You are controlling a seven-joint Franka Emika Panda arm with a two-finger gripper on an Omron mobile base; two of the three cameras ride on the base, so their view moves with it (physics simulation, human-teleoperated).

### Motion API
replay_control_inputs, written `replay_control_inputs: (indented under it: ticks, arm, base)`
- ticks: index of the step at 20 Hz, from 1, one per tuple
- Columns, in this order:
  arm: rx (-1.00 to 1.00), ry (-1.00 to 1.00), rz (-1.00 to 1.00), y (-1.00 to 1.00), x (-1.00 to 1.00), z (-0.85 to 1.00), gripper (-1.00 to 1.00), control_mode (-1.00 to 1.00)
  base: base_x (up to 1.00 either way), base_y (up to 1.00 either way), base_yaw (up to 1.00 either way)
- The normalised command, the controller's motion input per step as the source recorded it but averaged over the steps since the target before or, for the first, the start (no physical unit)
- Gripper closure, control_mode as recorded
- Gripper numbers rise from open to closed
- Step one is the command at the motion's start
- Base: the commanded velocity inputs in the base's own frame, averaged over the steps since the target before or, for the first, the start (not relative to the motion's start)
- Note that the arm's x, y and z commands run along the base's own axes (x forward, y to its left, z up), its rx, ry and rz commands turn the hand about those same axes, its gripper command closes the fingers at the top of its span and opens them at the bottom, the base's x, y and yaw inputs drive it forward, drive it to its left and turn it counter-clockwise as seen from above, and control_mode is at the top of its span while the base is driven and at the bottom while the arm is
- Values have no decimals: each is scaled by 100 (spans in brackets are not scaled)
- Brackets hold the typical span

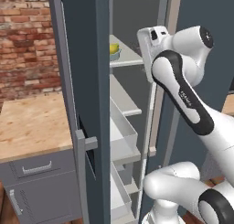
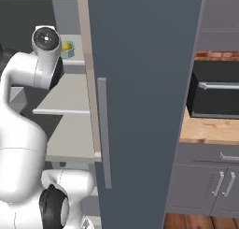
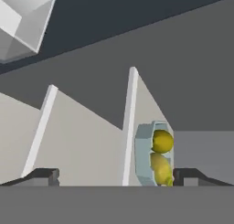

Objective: Take the lemon and lemon out of the freezer and place them in the tupperware container on the counter. Then put the tupperware containing the vegetables back in the freezer.

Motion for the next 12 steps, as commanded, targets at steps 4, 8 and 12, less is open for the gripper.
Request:
replay_control_inputs:
  ticks: [4,8,12]
  arm:
    - [-1,0,3,-29,-64,0,-100,-100]
    - [-7,-5,0,-24,-61,-4,-100,-100]
    - [-3,-6,0,-46,-44,-1,-100,-100]
  base:
    - [0,0,0]
    - [0,0,0]
    - [0,0,0]
